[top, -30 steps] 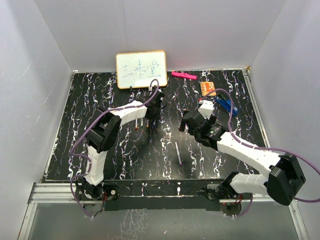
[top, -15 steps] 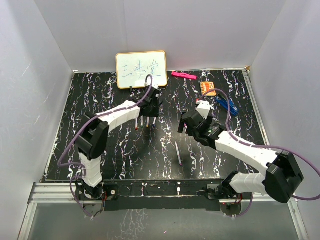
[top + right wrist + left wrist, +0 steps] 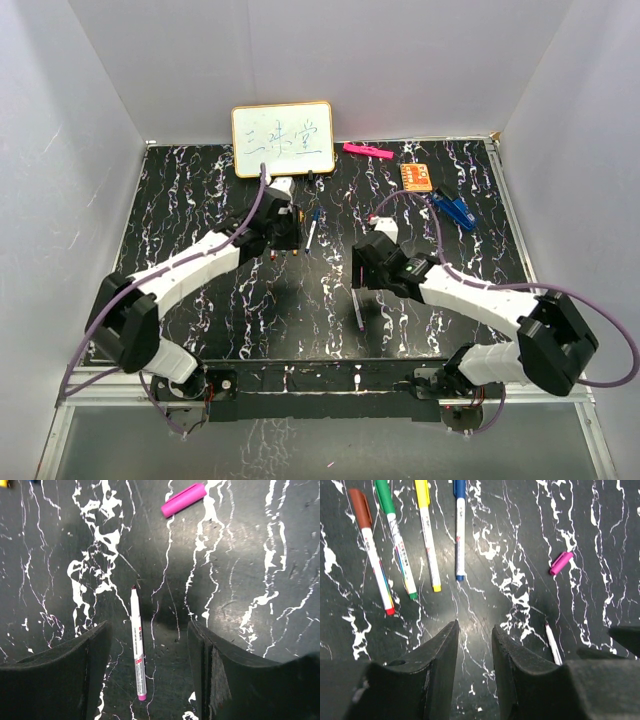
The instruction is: Insert the pens into the pen caps
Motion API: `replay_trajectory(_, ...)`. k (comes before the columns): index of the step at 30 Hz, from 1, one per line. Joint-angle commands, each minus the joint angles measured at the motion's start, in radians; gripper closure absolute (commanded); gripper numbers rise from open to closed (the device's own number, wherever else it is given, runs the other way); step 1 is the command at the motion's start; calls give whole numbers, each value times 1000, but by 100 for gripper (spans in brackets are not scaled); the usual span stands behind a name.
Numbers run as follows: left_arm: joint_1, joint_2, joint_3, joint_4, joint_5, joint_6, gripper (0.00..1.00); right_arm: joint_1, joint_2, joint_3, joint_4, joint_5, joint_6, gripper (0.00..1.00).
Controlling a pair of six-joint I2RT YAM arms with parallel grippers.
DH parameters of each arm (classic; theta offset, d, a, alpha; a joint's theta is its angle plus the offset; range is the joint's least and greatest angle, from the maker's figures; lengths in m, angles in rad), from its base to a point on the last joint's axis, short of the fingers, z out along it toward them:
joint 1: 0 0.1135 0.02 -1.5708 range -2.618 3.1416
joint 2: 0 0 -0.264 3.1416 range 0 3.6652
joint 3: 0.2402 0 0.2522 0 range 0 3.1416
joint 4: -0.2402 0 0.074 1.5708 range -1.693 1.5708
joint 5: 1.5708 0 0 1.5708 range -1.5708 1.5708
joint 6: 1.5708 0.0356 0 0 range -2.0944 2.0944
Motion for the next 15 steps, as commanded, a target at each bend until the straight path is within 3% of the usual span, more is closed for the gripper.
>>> replay_trajectory(1,-10,-124,-88,47,59,-25,69,39,51,10,41,-20,-30,41)
replay_trajectory(15,-24,-174,-218,69,107,-60,70,98,181,51,56,9,-28,51)
